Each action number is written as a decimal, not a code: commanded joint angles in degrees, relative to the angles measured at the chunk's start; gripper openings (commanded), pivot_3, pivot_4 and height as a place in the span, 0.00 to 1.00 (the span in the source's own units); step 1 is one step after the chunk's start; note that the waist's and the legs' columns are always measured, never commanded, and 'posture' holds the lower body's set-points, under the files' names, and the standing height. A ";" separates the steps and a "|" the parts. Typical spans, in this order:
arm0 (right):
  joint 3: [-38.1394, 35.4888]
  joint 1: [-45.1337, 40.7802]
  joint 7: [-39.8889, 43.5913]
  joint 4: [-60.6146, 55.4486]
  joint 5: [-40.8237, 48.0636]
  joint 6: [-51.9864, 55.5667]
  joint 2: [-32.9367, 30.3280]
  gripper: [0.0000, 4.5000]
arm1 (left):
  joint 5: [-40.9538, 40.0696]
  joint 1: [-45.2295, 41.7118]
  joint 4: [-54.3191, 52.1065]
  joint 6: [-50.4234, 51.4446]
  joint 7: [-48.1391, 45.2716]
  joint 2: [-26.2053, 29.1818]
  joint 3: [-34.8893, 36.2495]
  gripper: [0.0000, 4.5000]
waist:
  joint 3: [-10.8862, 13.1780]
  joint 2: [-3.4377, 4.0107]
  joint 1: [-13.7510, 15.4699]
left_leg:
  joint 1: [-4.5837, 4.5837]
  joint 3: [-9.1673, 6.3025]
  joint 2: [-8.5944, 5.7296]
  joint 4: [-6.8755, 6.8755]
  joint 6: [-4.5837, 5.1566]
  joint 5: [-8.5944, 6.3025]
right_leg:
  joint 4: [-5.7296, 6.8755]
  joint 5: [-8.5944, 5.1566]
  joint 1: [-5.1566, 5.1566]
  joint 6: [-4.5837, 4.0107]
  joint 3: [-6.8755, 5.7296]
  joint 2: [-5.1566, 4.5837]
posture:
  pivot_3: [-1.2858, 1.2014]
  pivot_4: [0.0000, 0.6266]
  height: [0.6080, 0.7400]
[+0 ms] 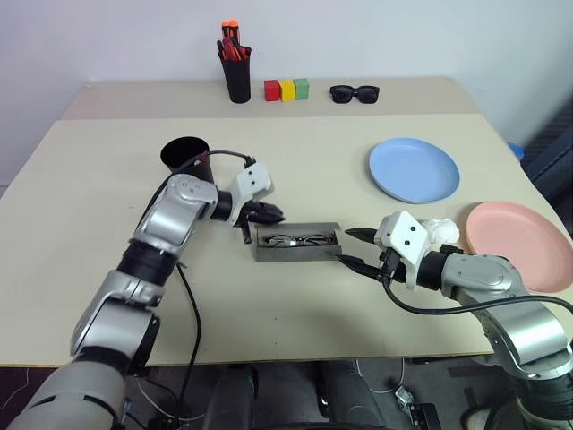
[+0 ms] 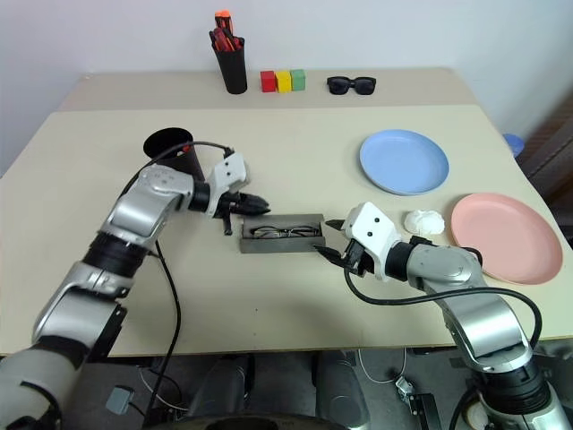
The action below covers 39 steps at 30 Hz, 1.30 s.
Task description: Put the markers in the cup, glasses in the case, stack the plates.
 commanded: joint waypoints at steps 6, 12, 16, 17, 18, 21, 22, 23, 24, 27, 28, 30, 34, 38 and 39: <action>1.02 -8.37 -7.23 11.59 -8.47 -2.48 -0.13 0.54 | 0.13 5.70 -8.45 -5.88 2.80 1.93 1.58 0.12 | -0.01 0.01 0.20 | 0.01 0.03 -0.01 0.19 0.00 0.00 | -0.02 -0.10 0.11 -0.21 0.01 -0.02 | 0.52 0.24 1.00; 7.18 -17.52 -12.46 29.73 -21.08 -9.88 -1.43 0.54 | -3.77 6.51 -8.21 -8.72 9.98 -1.04 9.65 0.12 | -0.01 0.01 -0.01 | -0.01 0.05 -0.01 0.26 0.00 0.00 | 0.00 -0.06 0.08 -0.22 0.01 -0.02 | 0.52 0.24 1.00; 10.52 -24.47 -15.86 45.61 -27.49 -16.93 -0.41 0.54 | -6.49 10.45 -11.72 -9.01 10.95 -0.25 13.09 0.12 | 0.00 0.02 -0.54 | 0.03 0.06 0.00 0.12 0.00 0.00 | 0.01 0.04 0.03 -0.04 0.01 -0.02 | 0.52 0.24 1.00; 10.98 -25.38 -15.99 48.08 -28.27 -18.48 -0.22 0.54 | -6.80 11.24 -12.52 -9.11 11.16 -0.06 13.43 0.12 | 0.00 0.02 -0.68 | 0.02 0.06 0.00 0.07 0.00 0.00 | 0.01 0.04 0.02 -0.04 0.02 -0.02 | 0.52 0.24 1.00; 11.72 -26.99 -16.90 51.76 -29.64 -20.43 0.11 0.54 | -7.47 12.63 -13.54 -9.31 11.51 0.05 14.24 0.12 | 0.00 0.02 -0.78 | 0.01 0.06 0.00 0.05 0.00 0.00 | 0.01 0.03 0.00 -0.03 0.01 -0.02 | 0.52 0.24 1.00; 12.51 -30.97 -18.55 60.91 -31.66 -24.64 1.50 0.54 | -8.72 16.41 -16.65 -8.01 13.42 0.45 15.85 0.12 | 0.00 0.03 -1.25 | -0.01 0.06 -0.01 0.00 0.00 0.00 | -0.01 0.04 -0.01 -0.03 0.01 -0.05 | 0.52 0.24 1.00; 12.46 -31.70 -18.66 62.76 -31.81 -25.62 1.82 0.54 | -8.89 17.08 -17.39 -7.46 13.99 0.55 15.97 0.12 | 0.00 0.03 -1.28 | 0.00 0.07 -0.01 0.00 0.00 0.00 | -0.02 0.04 -0.01 -0.02 0.02 -0.06 | 0.52 0.24 1.00; 12.64 -32.30 -18.62 64.21 -32.22 -26.80 1.81 0.49 | -9.26 18.34 -18.73 -6.99 14.56 0.63 16.27 0.11 | 0.00 0.03 -1.30 | 0.01 0.08 -0.01 0.01 0.00 0.00 | -0.01 0.04 0.00 -0.02 0.03 -0.06 | 0.52 0.24 1.00; 12.43 -32.70 -18.51 65.03 -32.27 -27.64 1.88 0.43 | -9.52 19.34 -19.83 -6.69 14.99 0.70 16.43 0.10 | 0.00 0.03 -1.31 | 0.02 0.08 -0.01 0.01 0.00 0.00 | 0.00 0.05 0.00 -0.03 0.03 -0.04 | 0.52 0.24 1.00; 11.63 -32.90 -17.85 64.89 -32.33 -29.27 1.66 0.15 | -10.17 21.25 -21.91 -6.30 16.37 0.63 16.61 0.10 | 0.01 0.04 -1.28 | 0.03 0.08 -0.01 0.01 0.00 0.00 | 0.00 0.04 0.01 -0.03 0.04 -0.05 | 0.52 0.24 1.00; 11.31 -32.58 -17.67 64.09 -32.30 -29.48 1.40 0.04 | -10.29 21.45 -22.06 -6.57 16.91 0.30 16.65 0.10 | 0.01 0.04 -1.26 | 0.02 0.08 -0.01 0.01 0.00 0.00 | 0.00 0.04 0.00 -0.03 0.04 -0.05 | 0.52 0.24 1.00; 10.76 -31.55 -17.45 62.10 -32.56 -29.71 0.54 0.01 | -10.15 21.46 -22.05 -7.05 17.92 -0.31 16.32 0.10 | 0.01 0.04 -1.22 | 0.03 0.08 -0.01 0.01 0.00 0.00 | 0.00 0.04 0.01 -0.03 0.04 -0.05 | 0.52 0.24 1.00; 6.44 -25.77 -15.78 50.66 -31.30 -26.88 -3.58 0.01 | -9.37 20.45 -21.23 -8.65 19.68 -1.93 15.25 0.10 | 0.01 0.04 -0.80 | 0.00 0.07 -0.02 0.02 0.00 0.00 | -0.02 0.04 0.00 -0.02 0.03 -0.05 | 0.52 0.24 1.00; -4.27 -14.16 -10.23 32.63 -25.93 -17.98 -9.39 0.01 | -9.59 19.03 -19.49 -9.89 19.34 -3.04 14.07 0.10 | 0.01 0.08 -0.03 | -0.03 0.07 -0.03 0.03 0.00 0.00 | -0.03 0.04 0.01 -0.01 0.03 -0.07 | 0.52 0.24 1.00; -7.00 -10.84 -8.55 28.73 -24.66 -16.10 -10.77 0.01 | -9.65 18.70 -18.87 -10.19 19.04 -3.25 13.64 0.10 | 0.01 0.08 0.17 | -0.01 0.07 -0.03 0.02 0.01 -0.01 | -0.03 0.03 0.01 -0.01 0.03 -0.06 | 0.52 0.24 1.00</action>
